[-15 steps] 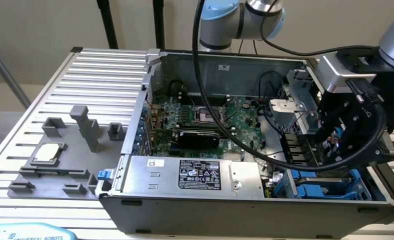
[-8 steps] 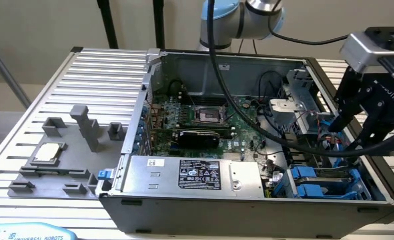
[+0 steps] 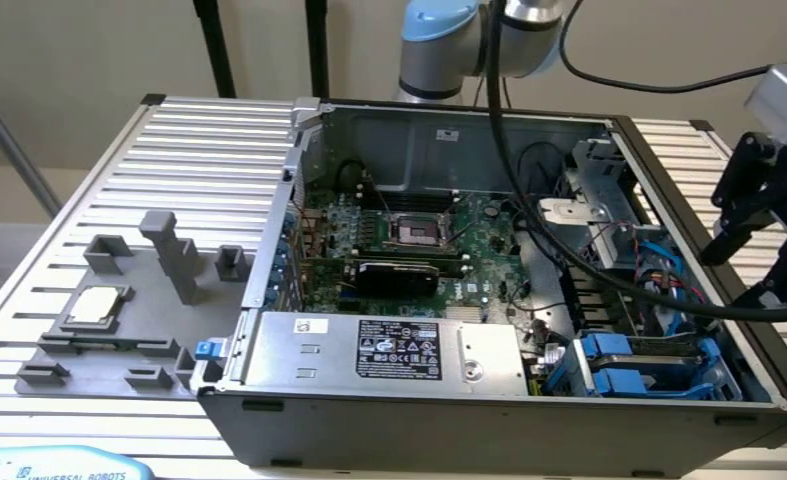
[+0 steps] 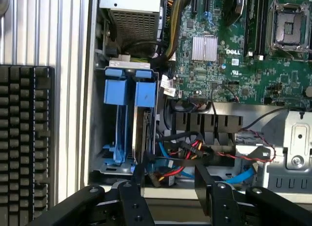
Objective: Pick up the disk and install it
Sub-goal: 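Insert the first disk wire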
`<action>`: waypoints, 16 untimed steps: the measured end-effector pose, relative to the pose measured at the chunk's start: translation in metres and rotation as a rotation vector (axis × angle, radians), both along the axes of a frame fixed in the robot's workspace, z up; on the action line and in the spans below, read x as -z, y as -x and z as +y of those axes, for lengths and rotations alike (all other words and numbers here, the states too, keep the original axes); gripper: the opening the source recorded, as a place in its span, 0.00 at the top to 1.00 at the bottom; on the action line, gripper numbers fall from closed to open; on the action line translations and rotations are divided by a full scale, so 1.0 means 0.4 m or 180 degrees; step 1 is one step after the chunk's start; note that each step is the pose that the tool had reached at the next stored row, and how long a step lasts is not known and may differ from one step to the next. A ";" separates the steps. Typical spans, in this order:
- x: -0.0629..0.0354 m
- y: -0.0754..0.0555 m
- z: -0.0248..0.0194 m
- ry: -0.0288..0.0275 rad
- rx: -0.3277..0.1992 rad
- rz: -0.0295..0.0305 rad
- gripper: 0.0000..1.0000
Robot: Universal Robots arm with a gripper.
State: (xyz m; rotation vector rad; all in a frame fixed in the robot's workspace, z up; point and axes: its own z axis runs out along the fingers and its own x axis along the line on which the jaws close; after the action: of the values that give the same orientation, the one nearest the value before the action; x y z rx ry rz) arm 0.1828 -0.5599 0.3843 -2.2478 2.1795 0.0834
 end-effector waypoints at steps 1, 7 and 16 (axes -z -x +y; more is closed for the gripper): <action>0.001 -0.009 -0.001 0.0000 -0.0002 0.0003 0.46; 0.024 -0.030 -0.016 0.0000 -0.0022 0.0021 0.46; 0.055 -0.028 -0.073 -0.0007 -0.0036 0.0027 0.46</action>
State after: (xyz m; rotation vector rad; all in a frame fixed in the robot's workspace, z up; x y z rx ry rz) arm 0.1941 -0.5890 0.3623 -2.2629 2.1699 0.0955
